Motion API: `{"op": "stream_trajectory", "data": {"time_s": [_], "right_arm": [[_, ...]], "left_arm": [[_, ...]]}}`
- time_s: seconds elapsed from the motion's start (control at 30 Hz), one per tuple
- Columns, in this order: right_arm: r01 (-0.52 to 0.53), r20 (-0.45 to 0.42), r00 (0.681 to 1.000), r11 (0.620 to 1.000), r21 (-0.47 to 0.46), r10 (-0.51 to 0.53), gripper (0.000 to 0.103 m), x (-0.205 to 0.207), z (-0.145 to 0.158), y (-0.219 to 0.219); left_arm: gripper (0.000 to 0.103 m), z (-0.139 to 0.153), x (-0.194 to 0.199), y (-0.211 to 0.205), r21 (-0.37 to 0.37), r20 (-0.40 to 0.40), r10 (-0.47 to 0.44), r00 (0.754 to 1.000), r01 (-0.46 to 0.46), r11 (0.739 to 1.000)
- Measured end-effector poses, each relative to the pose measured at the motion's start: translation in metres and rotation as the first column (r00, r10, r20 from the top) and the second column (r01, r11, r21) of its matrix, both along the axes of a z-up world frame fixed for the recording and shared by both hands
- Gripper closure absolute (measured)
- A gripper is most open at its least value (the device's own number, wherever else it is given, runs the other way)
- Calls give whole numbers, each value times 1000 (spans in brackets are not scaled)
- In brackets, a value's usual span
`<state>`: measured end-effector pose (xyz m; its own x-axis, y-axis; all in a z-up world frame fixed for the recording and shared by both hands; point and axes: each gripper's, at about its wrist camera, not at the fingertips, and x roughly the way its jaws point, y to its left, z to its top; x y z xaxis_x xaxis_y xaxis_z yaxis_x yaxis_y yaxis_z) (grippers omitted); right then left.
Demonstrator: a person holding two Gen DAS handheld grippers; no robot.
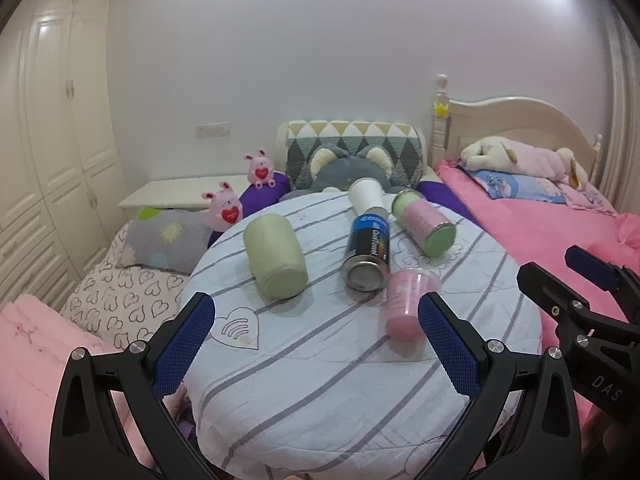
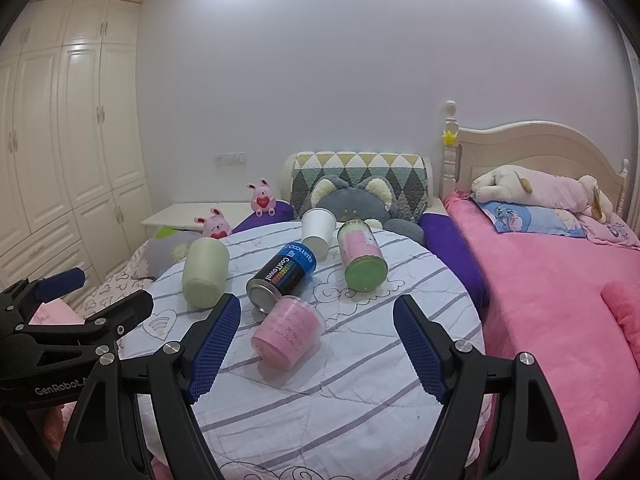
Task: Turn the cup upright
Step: 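Move the left tool toward the pale green cup lying on its side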
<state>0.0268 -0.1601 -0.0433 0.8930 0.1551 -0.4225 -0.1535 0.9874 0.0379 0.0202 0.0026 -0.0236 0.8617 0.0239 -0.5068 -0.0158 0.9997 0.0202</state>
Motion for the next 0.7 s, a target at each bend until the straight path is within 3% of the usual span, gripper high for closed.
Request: {"op": "stream_trajectory", "data": {"time_s": [0.7], "right_arm": [[-45, -63, 997, 999, -13, 44, 23, 44, -13, 23]], "left_arm": [[0, -24, 41, 34, -12, -76, 78, 994, -79, 997]]}}
